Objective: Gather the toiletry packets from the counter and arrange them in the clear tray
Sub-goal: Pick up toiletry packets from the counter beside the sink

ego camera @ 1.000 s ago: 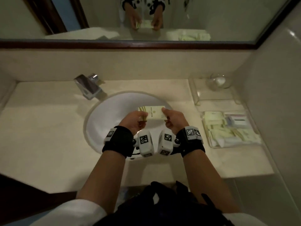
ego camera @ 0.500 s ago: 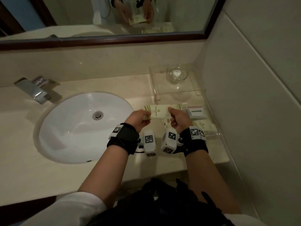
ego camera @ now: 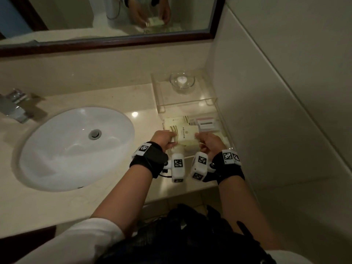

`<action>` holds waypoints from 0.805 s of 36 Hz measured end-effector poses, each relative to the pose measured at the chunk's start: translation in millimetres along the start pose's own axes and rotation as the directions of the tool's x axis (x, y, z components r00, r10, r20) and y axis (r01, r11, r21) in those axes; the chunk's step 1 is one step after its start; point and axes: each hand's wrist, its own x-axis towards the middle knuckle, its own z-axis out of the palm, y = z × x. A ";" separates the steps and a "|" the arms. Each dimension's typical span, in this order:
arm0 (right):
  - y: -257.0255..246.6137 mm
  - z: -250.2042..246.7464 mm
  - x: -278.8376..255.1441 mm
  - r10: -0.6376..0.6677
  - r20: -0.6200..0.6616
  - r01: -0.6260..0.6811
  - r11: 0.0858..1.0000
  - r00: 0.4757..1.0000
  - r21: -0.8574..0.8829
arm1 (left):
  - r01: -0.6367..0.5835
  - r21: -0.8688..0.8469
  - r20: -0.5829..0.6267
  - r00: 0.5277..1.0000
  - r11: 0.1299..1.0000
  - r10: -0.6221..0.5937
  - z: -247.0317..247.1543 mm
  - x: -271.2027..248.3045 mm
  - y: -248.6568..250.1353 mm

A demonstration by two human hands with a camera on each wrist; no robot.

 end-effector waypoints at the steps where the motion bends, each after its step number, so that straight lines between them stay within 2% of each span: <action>1: 2.3 -2.4 0.2 -0.006 -0.005 0.006 1.000 1.000 -0.006 | -0.001 0.012 -0.001 1.000 1.000 0.001 1.9 0.1 -1.9; 4: 11.1 -9.0 3.0 -0.022 -0.042 0.021 0.999 0.999 -0.036 | -0.009 0.067 0.006 1.000 0.998 0.009 5.2 1.8 -6.9; 11: 25.2 -18.1 12.2 -0.141 -0.112 0.114 0.968 0.984 -0.222 | -0.076 0.441 -0.021 0.995 0.894 0.095 3.9 11.5 -18.0; 20: 27.4 -15.2 17.4 -0.302 -0.100 0.233 0.873 0.948 -0.428 | -0.081 0.492 -0.057 0.991 0.867 0.125 -1.7 12.8 -25.7; 29: 32.1 -20.3 21.2 -0.271 -0.082 0.212 0.877 0.959 -0.431 | -0.098 0.492 -0.025 0.992 0.865 0.126 -6.2 13.8 -25.0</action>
